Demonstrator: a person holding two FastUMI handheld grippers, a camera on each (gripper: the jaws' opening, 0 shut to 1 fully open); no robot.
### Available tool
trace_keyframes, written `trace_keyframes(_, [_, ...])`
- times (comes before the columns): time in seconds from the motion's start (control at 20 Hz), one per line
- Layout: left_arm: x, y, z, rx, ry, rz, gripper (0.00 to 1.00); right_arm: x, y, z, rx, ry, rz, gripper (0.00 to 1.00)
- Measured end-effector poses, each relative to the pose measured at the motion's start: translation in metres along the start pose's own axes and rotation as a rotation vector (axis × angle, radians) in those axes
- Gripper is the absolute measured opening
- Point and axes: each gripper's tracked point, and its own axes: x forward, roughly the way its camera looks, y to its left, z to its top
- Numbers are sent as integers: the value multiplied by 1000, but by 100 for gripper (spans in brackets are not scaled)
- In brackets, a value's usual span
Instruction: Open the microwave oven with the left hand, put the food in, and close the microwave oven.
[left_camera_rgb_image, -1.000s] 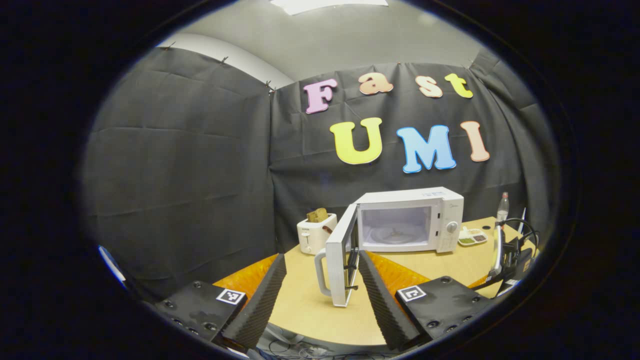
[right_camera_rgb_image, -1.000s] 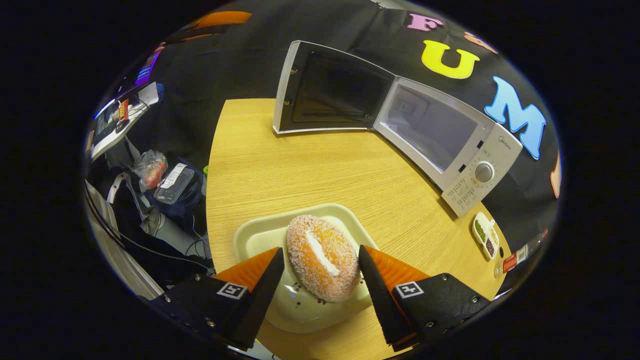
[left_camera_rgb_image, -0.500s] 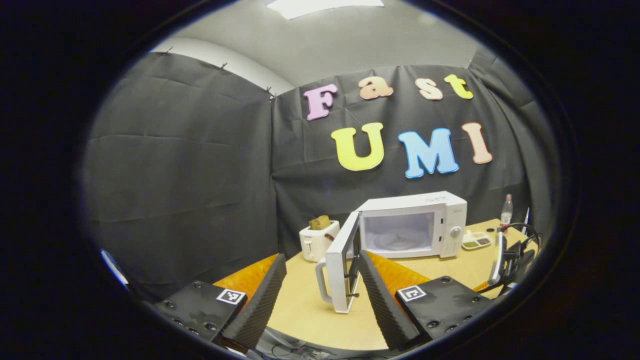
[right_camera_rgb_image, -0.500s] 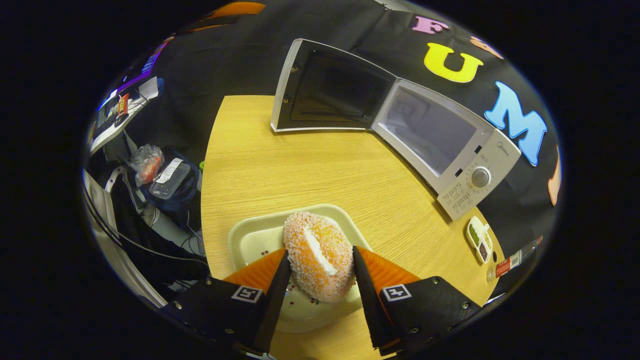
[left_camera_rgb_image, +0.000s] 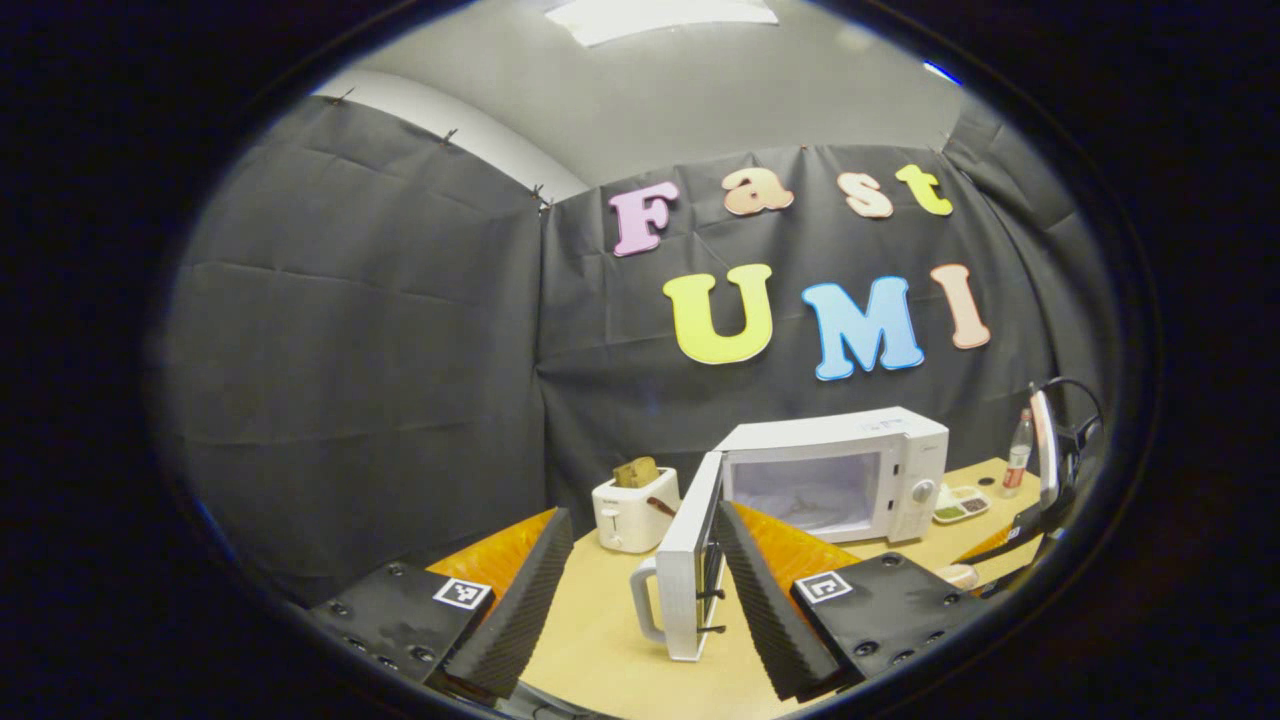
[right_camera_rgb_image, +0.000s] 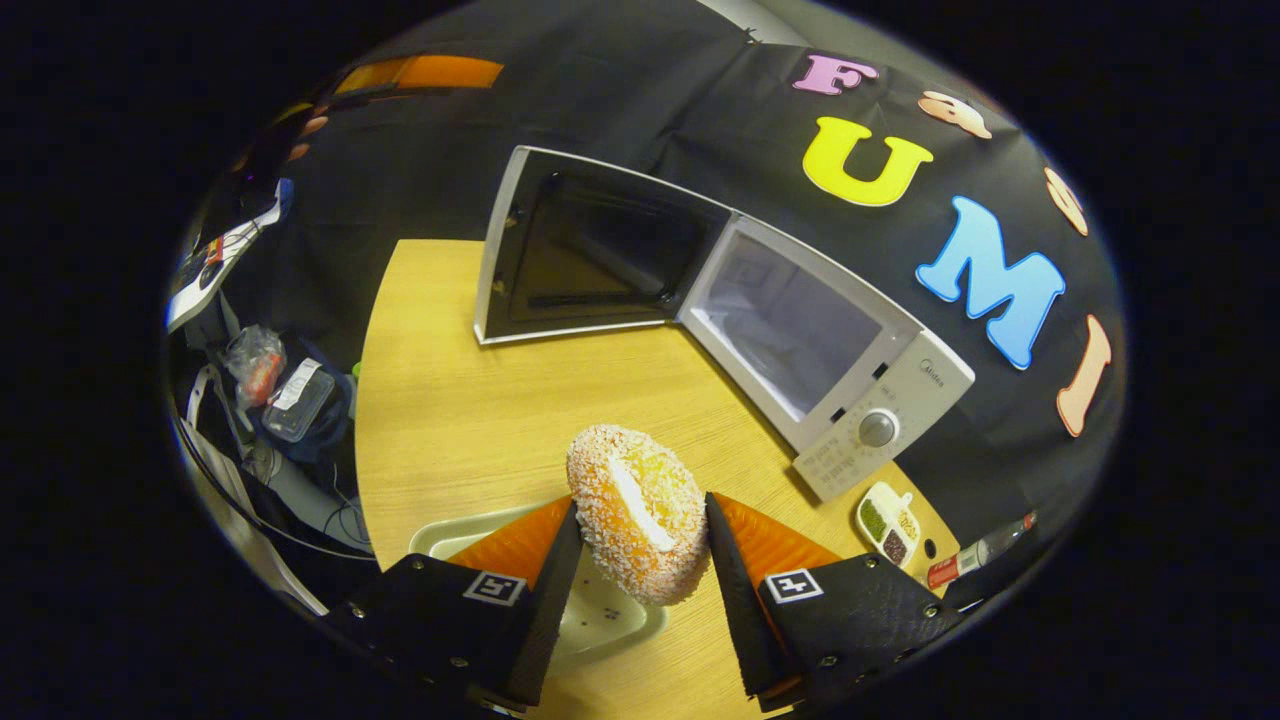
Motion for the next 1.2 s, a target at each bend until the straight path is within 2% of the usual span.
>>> trace_keyframes(0.3, [53, 24, -1, -35, -29, 0, 94, 30, -50, 60, 32, -49, -87, 72])
trace_keyframes(0.6, [90, 60, -3, -49, -42, 36, 96, 76, -79, 112, 32, -86, -125, 72])
trace_keyframes(0.9, [116, 90, -11, -55, -33, 77, 96, 124, -99, 145, 1, -100, -151, 72])
trace_keyframes(1.2, [132, 117, -26, -74, -8, 121, 96, 174, -116, 145, 1, -63, -196, 72])
